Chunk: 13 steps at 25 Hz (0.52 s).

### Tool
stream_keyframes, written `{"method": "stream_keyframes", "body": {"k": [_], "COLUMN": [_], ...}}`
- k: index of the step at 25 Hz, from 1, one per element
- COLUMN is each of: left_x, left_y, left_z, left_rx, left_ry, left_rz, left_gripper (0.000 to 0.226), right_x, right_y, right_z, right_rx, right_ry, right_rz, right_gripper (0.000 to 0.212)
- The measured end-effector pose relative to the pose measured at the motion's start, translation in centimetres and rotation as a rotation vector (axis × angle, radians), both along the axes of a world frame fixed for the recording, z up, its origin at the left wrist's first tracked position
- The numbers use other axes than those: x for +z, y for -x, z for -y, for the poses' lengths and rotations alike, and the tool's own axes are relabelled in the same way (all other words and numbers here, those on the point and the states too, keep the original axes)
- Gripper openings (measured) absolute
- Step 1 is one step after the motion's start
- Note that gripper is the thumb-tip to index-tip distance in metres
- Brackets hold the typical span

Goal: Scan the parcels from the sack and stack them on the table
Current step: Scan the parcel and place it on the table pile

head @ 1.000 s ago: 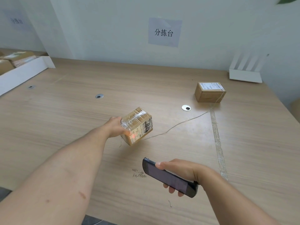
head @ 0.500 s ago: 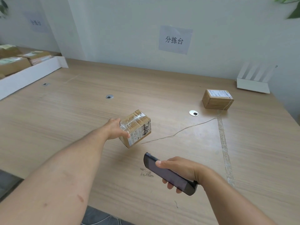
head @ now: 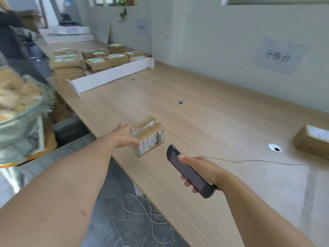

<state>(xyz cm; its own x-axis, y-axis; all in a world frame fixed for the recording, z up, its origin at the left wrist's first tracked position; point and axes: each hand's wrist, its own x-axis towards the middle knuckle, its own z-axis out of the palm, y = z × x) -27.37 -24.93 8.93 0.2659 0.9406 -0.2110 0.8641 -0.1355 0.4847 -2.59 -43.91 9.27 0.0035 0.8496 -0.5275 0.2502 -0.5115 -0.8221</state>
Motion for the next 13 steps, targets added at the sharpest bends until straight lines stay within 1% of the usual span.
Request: {"method": "stream_keyframes", "body": {"k": [5, 8, 12, 13], "left_x": [0.9, 1.4, 2.6, 2.7], "left_y": [8.2, 13.8, 20.5, 22.2], "left_z": [4.3, 6.3, 8.2, 8.3], "left_rx": [0.197, 0.350, 0.462, 0.490], "left_ry": [-0.045, -0.039, -0.003, -0.009], "left_rz": [0.013, -0.022, -0.025, -0.014], "left_gripper": [0.085, 0.080, 0.086, 0.082], "right_x": [0.1, 0.3, 0.4, 0.4], "right_y": [5.1, 9.3, 14.8, 16.2], "right_z": [-3.2, -5.0, -7.7, -8.5], "right_rx": [0.191, 0.305, 0.456, 0.484], "right_ry": [-0.058, -0.065, -0.057, -0.045], "right_rz": [-0.009, -0.040, -0.070, -0.085], "right_gripper": [0.050, 0.051, 0.051, 0.051]}}
